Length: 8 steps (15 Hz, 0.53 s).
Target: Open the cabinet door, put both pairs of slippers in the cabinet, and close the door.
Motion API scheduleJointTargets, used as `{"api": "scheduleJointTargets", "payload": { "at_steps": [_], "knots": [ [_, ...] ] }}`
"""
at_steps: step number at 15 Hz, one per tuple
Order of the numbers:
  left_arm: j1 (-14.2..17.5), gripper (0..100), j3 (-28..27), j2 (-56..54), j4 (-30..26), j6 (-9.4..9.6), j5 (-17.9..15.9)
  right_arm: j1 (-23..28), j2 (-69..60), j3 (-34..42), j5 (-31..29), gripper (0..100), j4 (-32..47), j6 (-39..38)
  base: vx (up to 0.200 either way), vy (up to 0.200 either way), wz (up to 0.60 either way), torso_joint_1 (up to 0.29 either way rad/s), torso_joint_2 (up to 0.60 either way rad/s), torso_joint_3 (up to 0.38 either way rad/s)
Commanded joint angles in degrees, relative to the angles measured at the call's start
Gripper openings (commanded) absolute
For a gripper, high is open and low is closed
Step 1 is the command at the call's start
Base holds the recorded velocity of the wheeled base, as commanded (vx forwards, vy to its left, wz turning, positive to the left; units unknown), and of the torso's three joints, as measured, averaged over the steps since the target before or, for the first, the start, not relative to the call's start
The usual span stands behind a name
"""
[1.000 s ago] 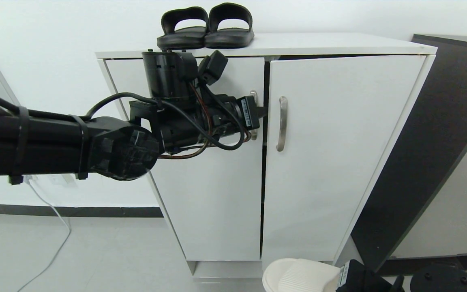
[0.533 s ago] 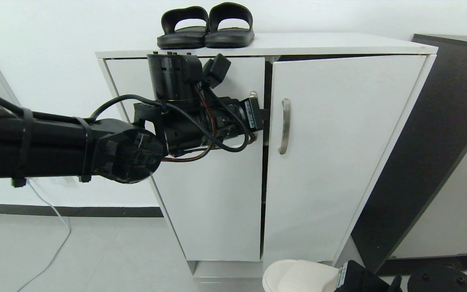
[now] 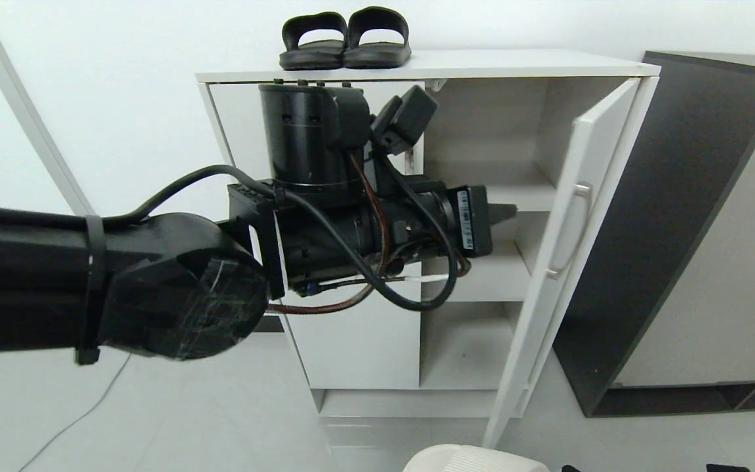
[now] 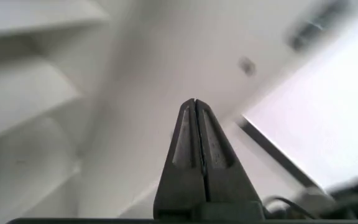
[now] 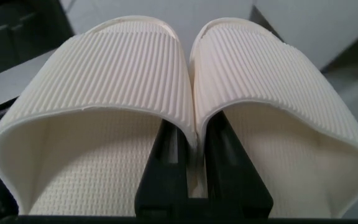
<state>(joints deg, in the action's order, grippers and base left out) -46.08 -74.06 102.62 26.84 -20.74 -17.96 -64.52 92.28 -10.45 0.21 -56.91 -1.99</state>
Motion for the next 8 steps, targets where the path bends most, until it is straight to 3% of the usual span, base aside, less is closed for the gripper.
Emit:
{"api": "scheduleJointTargets", "payload": {
  "at_steps": [1,3,4,6,8],
  "knots": [
    [-1.7,0,1.3,-0.9,0.8,0.61,0.4,-0.4,1.2,0.3,-0.3,0,-1.0,-0.3,-0.2,0.0,0.0,0.007,0.01,0.002],
    [3.0,0,4.5,-1.8,5.9,0.79,4.2,1.9,5.4,-4.3,-2.8,0,-3.0,-4.8,0.0,0.0,0.0,0.0,0.0,0.0],
    [5.4,0,7.1,-3.7,7.4,0.79,5.7,2.6,7.1,-7.0,-7.5,0,-3.0,-7.0,0.0,0.0,0.0,0.0,0.0,0.0],
    [10.1,0,13.9,-10.8,7.1,2.45,9.4,4.0,10.9,-14.2,-17.9,0,-2.7,-11.2,0.0,0.0,0.0,0.0,0.0,0.0],
    [14.3,0,20.1,-18.2,6.2,4.92,12.2,7.0,13.0,-17.7,-22.4,0,-2.5,-11.2,0.0,0.0,0.0,0.0,0.0,0.0]
  ]
}}
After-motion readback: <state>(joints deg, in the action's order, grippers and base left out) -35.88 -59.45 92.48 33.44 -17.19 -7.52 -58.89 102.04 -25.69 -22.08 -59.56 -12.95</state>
